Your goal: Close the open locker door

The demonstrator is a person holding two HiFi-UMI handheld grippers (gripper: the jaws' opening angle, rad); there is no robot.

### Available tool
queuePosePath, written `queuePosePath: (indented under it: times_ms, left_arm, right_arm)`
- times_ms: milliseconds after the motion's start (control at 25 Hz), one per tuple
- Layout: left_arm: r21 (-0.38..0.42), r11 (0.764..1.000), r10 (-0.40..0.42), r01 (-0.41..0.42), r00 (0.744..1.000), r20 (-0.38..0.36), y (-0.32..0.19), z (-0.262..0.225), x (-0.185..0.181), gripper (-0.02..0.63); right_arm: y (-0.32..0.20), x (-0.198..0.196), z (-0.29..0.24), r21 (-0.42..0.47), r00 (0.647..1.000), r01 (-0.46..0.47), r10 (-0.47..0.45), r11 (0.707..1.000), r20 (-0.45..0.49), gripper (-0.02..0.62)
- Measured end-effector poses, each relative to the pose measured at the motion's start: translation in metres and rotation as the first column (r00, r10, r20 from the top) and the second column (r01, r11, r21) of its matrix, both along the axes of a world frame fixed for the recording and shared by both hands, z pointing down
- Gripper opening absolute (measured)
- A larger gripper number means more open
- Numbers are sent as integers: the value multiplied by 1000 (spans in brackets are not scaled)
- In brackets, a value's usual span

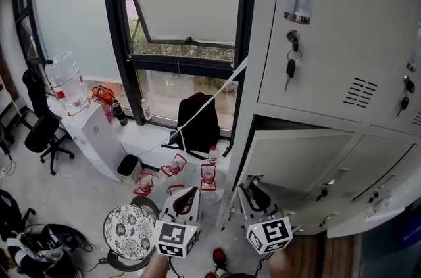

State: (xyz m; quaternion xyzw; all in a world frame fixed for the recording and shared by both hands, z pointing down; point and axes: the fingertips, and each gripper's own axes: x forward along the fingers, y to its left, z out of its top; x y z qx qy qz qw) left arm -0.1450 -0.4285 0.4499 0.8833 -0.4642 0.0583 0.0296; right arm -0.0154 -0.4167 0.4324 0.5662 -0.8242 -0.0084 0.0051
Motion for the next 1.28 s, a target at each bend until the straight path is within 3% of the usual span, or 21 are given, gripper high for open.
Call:
queuePosePath:
  times_ms: [1280]
  left_arm:
    - [-14, 998, -59, 59, 998, 13, -46, 6, -1, 21]
  right_arm:
    - [-52, 12, 0, 7, 1000, -9, 8, 1000, 13, 101]
